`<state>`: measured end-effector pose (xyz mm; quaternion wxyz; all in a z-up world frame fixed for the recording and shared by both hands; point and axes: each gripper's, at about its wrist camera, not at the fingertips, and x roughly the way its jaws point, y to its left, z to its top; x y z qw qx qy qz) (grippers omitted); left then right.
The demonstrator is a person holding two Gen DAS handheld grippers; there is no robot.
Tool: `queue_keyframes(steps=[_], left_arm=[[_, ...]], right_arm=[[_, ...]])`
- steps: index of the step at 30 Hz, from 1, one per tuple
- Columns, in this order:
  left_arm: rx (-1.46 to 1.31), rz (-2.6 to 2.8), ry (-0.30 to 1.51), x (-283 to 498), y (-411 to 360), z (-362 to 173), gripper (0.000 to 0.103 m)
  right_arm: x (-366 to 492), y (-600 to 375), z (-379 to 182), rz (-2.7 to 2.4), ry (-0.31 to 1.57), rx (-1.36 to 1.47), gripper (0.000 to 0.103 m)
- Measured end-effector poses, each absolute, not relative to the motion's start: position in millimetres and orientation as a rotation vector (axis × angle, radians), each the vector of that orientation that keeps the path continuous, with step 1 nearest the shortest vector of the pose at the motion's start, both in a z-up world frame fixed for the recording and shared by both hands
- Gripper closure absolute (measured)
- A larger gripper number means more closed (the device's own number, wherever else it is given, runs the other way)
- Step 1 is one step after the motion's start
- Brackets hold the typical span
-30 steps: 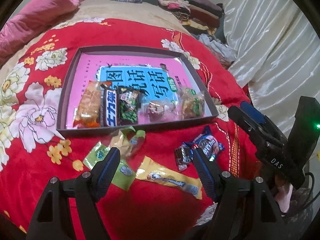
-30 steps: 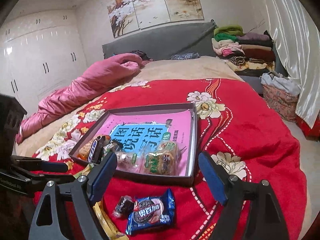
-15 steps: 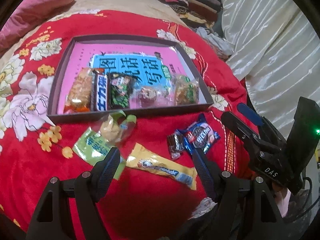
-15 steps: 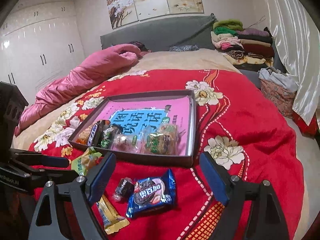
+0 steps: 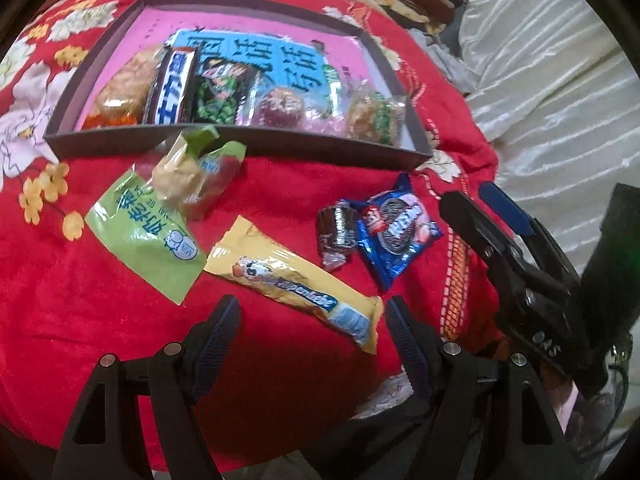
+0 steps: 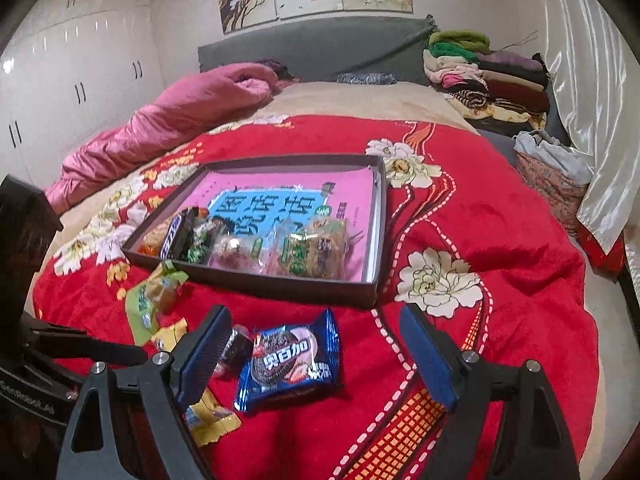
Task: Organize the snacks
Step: 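Withdraw both tools from the tray toward the loose snacks on the bedspread, then grasp the yellow wafer bar with the left tool while the right tool grasps the blue cookie pack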
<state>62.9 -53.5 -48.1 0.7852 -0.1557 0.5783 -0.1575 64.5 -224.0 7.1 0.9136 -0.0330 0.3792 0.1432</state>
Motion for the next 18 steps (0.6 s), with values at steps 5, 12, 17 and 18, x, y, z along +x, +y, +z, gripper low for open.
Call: queue_keyframes(steps=[5, 12, 17, 18], left_arm=[[-0.362, -0.300, 1.272, 68.8, -58.2, -57.4, 0.027], [-0.357, -0.251, 1.298, 74.5, -64.2, -69.8, 0.028], [-0.369, -0.234, 1.304, 76.1, -57.9, -76.4, 0.046], [-0.373, -0.235, 1.305, 76.1, -56.4, -76.1, 0.049]], right_arm=[[65.5, -223.0, -1.4, 0.289, 0.822, -0.094, 0.018], [66.7, -234.7, -4.8, 0.279, 0.848, -0.056, 0.018], [68.6, -227.2, -11.6, 0.290, 0.881, -0.094, 0.017], [69.0, -223.7, -13.9, 0.297, 0.891, -0.109, 0.017]])
